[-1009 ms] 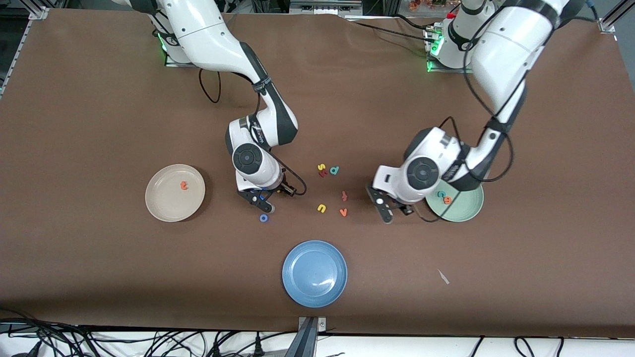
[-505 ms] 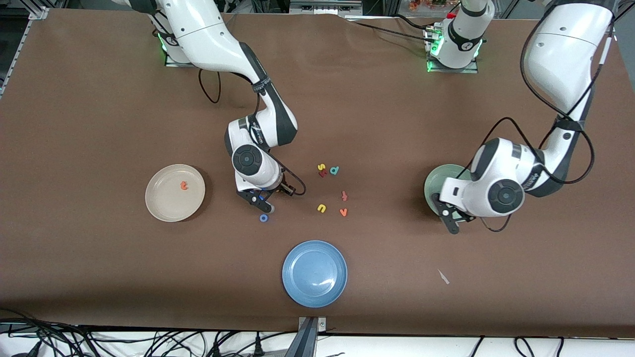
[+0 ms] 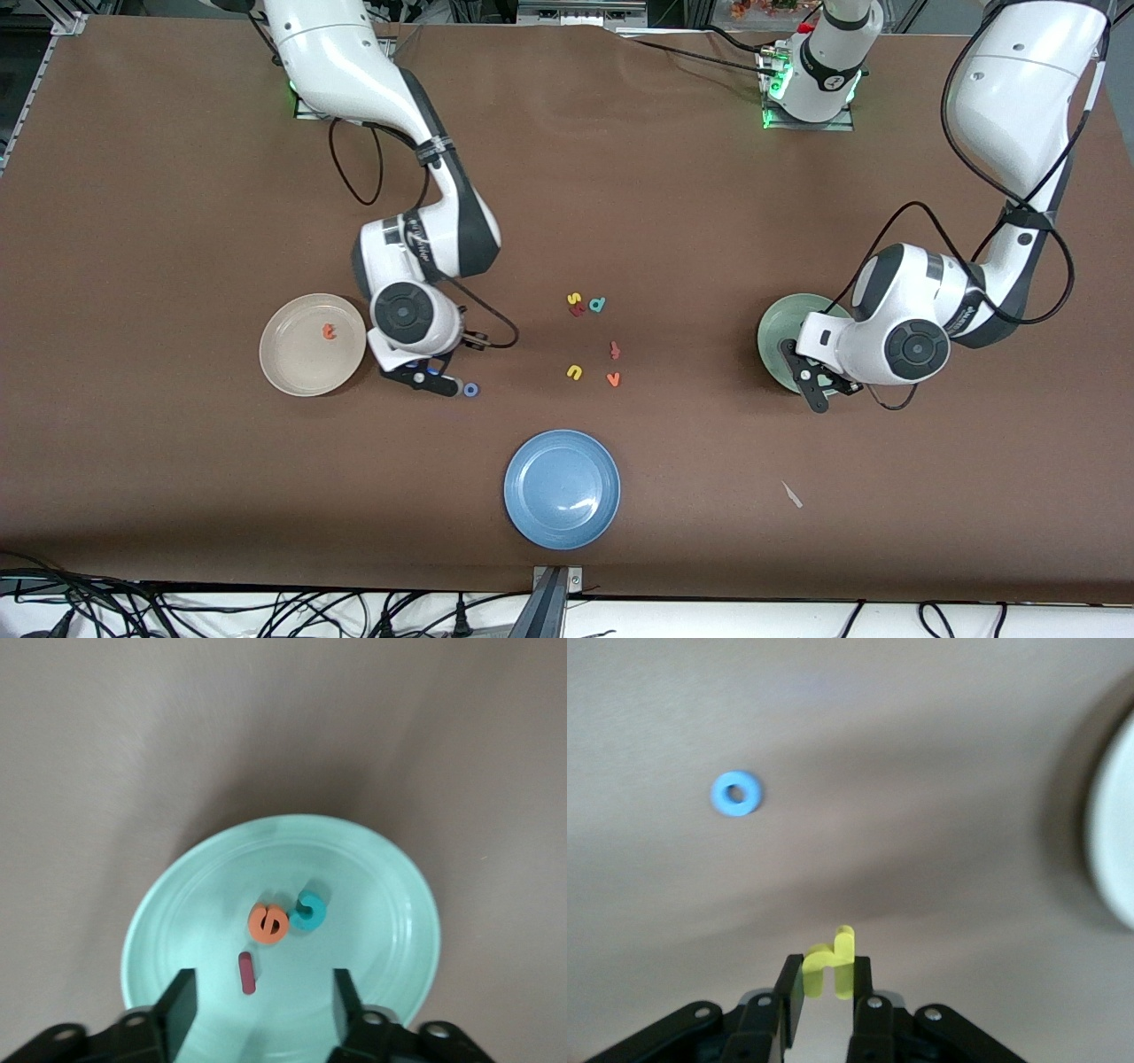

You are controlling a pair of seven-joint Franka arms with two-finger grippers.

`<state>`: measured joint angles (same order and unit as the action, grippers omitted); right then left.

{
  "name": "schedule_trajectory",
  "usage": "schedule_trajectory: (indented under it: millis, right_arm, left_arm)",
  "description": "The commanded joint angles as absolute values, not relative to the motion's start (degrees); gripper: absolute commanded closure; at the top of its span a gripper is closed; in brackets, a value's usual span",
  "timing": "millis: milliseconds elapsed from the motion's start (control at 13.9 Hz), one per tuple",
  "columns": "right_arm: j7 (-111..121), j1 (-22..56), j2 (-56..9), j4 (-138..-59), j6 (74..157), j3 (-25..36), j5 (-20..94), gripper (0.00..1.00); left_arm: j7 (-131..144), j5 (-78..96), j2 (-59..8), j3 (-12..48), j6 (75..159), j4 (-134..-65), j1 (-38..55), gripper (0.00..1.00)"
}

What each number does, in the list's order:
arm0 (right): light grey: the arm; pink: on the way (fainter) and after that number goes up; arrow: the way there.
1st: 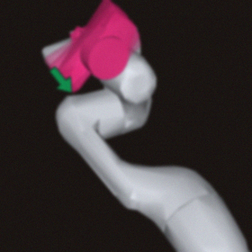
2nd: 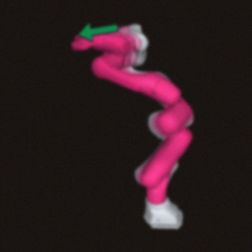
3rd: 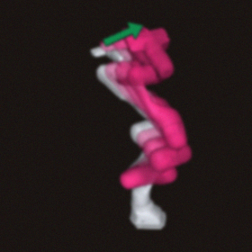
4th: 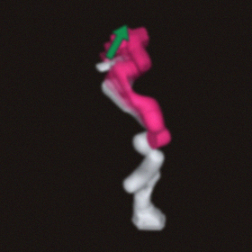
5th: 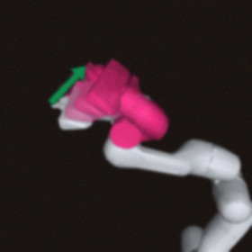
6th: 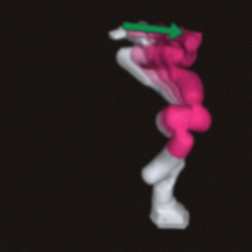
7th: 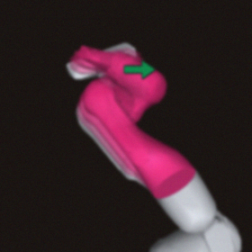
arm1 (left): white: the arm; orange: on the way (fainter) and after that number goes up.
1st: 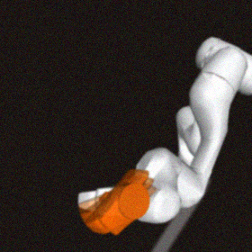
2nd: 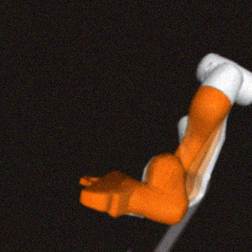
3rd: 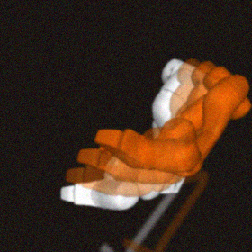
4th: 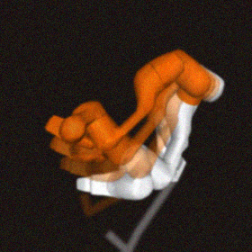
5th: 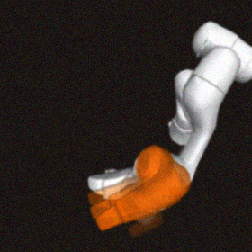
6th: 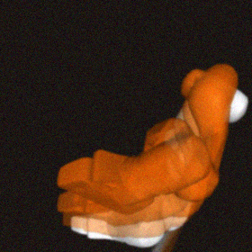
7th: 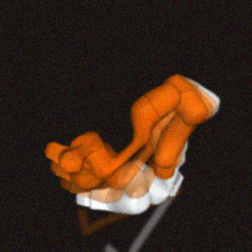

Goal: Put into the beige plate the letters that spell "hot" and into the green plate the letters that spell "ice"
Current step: 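Drop the pink stick on the green plate while the right gripper carries yellow letter, then release the yellow letter on the beige plate while the left gripper withdraws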

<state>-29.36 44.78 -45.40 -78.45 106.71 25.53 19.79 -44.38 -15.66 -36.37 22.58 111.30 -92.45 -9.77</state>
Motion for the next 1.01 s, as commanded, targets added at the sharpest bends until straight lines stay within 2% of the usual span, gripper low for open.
schedule_trajectory:
  millis: [0, 144, 360, 577, 721, 793, 865, 937]
  right_arm:
    - [-20.2, 44.8, -39.1, -86.7, 107.4, 28.0, 19.1, 0.91]
    - [-13.3, 44.8, -34.7, -94.4, 111.3, 30.3, 19.0, 0.91]
    - [-2.8, 44.9, -29.7, -106.3, 121.5, 32.8, 18.9, 0.91]
    - [7.1, 44.8, -29.3, -112.8, 129.2, 35.4, 19.1, 0.90]
    - [10.6, 44.7, -29.4, -115.0, 132.0, 35.7, 19.4, 0.88]
    - [11.5, 44.3, -29.4, -115.0, 131.9, 35.8, 19.7, 0.67]
    - [10.8, 43.6, -29.4, -114.6, 131.5, 35.8, 20.0, 0.13]
    - [10.0, 43.7, -29.4, -113.8, 130.9, 35.7, 20.8, 0.00]
  left_arm:
    - [-39.0, -13.8, -31.6, 24.2, 102.8, -89.8, -9.1, 0.00]
    - [-33.8, -13.8, -28.5, 27.2, 96.4, -86.2, -9.1, 0.00]
    - [-24.1, -13.8, -27.6, 31.5, 86.0, -79.2, -9.1, 0.00]
    - [-13.6, -11.5, -26.5, 34.5, 81.0, -73.9, -9.1, 0.00]
    - [-13.0, -7.6, -23.8, 33.2, 80.2, -72.9, -8.9, 0.00]
    - [-12.9, -7.4, -21.2, 29.5, 80.2, -73.6, -7.0, 0.00]
    - [-13.0, -7.3, -20.1, 23.4, 80.5, -73.4, -3.2, 0.00]
    - [-13.1, -7.2, -18.2, 17.2, 81.4, -73.7, -0.1, 0.00]
